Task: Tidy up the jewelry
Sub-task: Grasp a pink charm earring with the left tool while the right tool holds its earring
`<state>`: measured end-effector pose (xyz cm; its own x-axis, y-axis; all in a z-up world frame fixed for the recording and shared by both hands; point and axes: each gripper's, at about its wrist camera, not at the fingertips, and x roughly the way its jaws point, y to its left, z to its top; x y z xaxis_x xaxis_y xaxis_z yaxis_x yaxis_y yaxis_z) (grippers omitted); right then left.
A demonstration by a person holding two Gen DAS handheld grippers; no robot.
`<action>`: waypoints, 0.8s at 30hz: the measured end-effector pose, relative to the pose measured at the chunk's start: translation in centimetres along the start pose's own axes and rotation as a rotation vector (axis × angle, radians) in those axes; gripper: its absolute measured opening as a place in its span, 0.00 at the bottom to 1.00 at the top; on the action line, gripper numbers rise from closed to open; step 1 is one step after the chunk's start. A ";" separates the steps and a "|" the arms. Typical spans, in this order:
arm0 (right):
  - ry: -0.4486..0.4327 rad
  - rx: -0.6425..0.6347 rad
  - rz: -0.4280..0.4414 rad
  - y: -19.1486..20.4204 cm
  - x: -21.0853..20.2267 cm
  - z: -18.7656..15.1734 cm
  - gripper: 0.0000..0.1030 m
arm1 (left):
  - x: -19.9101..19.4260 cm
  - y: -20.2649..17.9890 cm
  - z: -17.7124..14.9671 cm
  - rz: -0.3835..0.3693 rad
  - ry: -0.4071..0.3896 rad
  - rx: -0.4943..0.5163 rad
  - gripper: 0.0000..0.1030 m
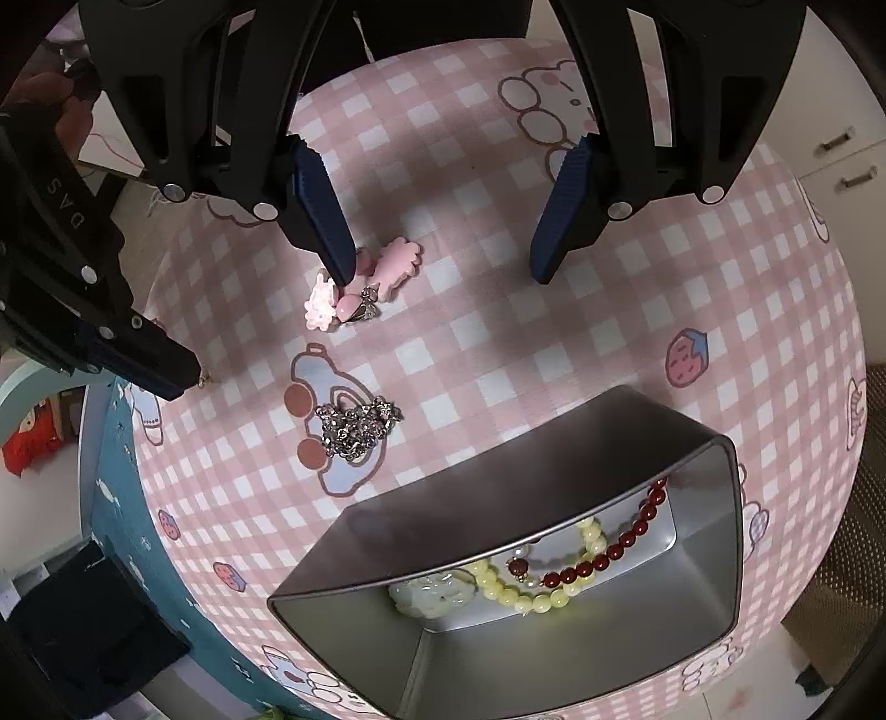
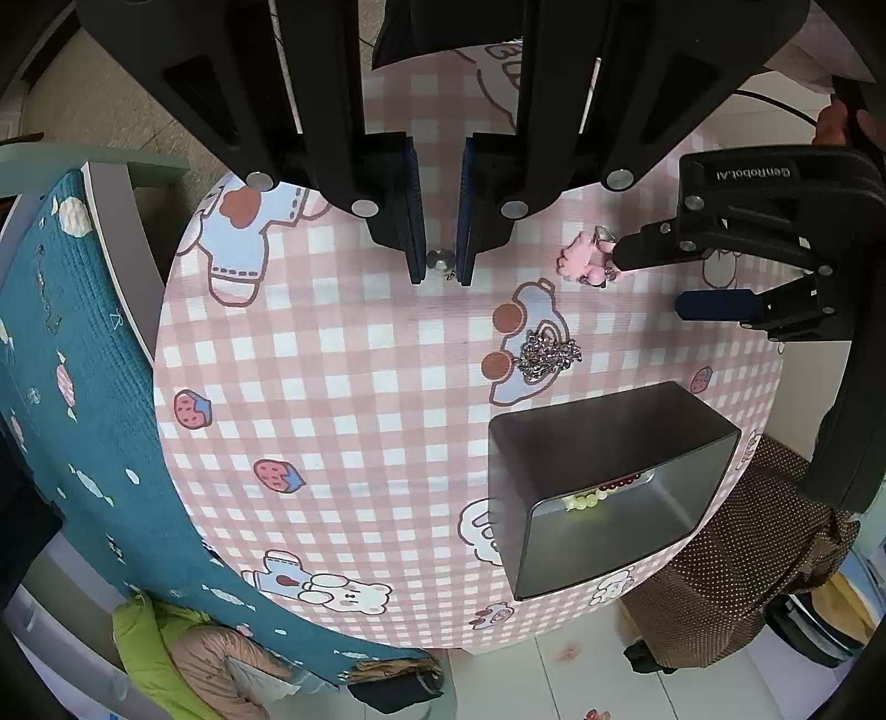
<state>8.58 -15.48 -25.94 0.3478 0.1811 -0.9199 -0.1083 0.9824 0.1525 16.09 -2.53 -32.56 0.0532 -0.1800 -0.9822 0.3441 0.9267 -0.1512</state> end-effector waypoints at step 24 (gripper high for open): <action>-0.007 -0.026 0.024 0.0 0.5 1.5 0.10 | -0.4 5.4 -1.5 -0.081 -0.028 -0.189 0.13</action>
<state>10.17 -15.32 -25.90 0.3511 0.2048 -0.9137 -0.1407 0.9762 0.1648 16.52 3.06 -33.18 0.0589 -0.2634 -0.9629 0.1660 0.9537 -0.2507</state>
